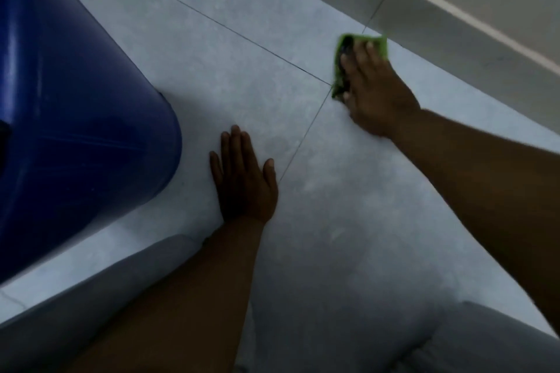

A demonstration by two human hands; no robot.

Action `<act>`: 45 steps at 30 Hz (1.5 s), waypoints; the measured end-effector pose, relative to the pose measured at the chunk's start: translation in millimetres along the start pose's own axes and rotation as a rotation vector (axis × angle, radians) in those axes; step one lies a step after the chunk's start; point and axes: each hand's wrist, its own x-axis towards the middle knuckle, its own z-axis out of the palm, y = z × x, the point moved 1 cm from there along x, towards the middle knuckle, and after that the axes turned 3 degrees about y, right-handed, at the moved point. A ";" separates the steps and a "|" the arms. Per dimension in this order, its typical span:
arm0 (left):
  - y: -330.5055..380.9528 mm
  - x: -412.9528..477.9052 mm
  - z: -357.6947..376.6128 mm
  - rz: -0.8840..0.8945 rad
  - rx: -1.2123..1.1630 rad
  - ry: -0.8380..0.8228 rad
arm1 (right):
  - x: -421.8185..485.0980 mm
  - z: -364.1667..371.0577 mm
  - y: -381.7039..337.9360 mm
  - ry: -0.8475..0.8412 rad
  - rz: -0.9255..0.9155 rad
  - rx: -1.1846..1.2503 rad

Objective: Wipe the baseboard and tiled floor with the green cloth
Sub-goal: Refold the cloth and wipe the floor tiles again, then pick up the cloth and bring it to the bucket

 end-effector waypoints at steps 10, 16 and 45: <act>-0.1 -0.2 -0.2 0.002 0.031 -0.008 | 68.5 -1.9 -121.8 -0.014 -0.172 0.094; 0.5 0.0 -1.9 -0.012 -0.002 -0.027 | -21.4 9.2 -56.1 0.113 -0.095 0.171; 130.7 -20.2 -136.2 0.077 -0.369 -0.541 | -192.3 -73.5 -101.2 0.275 0.604 0.929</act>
